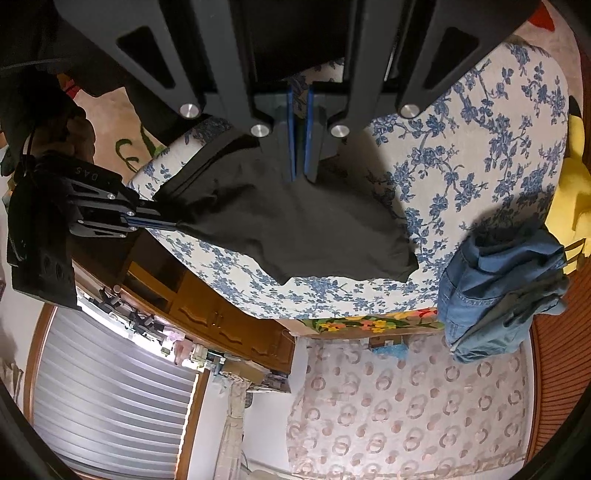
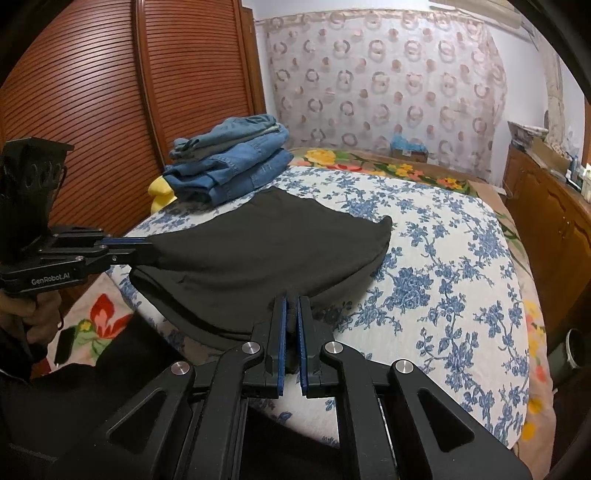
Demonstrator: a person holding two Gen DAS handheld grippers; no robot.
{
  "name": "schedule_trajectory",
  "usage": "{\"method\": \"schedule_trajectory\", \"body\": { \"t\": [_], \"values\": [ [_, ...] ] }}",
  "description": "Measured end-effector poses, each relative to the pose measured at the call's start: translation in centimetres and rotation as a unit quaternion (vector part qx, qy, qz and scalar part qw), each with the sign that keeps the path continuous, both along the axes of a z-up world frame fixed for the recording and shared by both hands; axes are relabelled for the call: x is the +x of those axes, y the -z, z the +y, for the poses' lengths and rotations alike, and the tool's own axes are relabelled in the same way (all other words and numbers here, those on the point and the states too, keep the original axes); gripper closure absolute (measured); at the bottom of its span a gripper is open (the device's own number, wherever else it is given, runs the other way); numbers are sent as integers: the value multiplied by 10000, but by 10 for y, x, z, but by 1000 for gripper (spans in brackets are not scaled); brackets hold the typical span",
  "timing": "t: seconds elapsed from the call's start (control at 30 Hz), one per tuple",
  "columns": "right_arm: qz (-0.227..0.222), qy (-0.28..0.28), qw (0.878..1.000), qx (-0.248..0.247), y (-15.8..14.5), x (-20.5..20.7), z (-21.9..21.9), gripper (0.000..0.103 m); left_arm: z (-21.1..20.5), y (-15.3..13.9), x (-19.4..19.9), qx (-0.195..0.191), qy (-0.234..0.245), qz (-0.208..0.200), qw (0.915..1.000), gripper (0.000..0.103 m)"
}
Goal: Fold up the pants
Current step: 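Lower the hem onto the collar end with both grippers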
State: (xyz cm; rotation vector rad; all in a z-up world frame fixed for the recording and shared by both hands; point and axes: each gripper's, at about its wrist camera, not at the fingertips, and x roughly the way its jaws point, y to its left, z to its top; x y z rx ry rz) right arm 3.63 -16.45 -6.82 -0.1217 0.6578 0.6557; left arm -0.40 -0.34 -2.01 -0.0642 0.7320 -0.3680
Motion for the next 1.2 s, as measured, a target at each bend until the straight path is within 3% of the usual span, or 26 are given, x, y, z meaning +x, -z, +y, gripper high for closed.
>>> {"method": "schedule_trajectory", "body": {
  "t": [0.23,0.63,0.8,0.9,1.2],
  "values": [
    [-193,72,9998,16,-11,-1,-1,101,-1,-10,3,-23,23,-135,9999,103],
    [-575,488,9971,106,-24,72,19,101,8,-27,70,57,-272,-447,9986,103],
    [-449,689,9966,92,-18,103,21,101,12,-19,107,115,-357,-318,9988,103],
    [-294,766,9966,77,-9,121,22,101,10,-11,123,353,-459,-301,9979,103],
    [173,855,9962,40,23,152,26,100,16,21,144,448,-458,114,9979,98]
  ]
}}
